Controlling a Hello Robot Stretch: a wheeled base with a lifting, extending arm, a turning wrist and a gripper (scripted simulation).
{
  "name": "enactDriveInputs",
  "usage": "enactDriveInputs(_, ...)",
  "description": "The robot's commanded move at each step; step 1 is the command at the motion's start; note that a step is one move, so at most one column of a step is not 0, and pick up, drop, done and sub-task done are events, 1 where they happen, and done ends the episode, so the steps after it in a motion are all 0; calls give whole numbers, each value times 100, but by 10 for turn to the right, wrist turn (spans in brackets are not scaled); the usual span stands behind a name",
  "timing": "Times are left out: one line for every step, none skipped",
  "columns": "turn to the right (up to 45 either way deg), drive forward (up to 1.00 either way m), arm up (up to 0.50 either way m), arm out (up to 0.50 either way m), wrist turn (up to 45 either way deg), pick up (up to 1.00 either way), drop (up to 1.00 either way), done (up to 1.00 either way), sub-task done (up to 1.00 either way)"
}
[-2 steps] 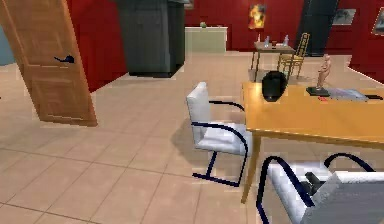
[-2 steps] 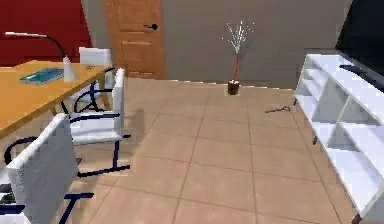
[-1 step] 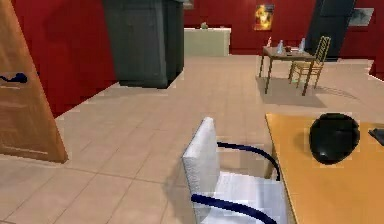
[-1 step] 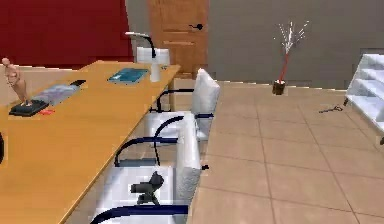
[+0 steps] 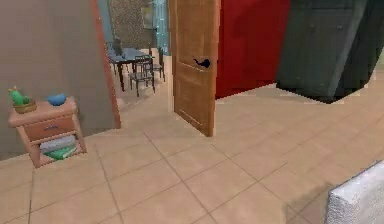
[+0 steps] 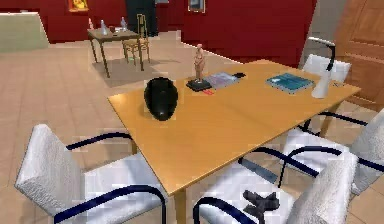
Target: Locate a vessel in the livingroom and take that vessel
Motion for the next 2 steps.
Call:
enactDriveInputs(210,0,0,0,0,0,0,0,0)
enactDriveInputs(0,80,0,0,0,0,0,0,0)
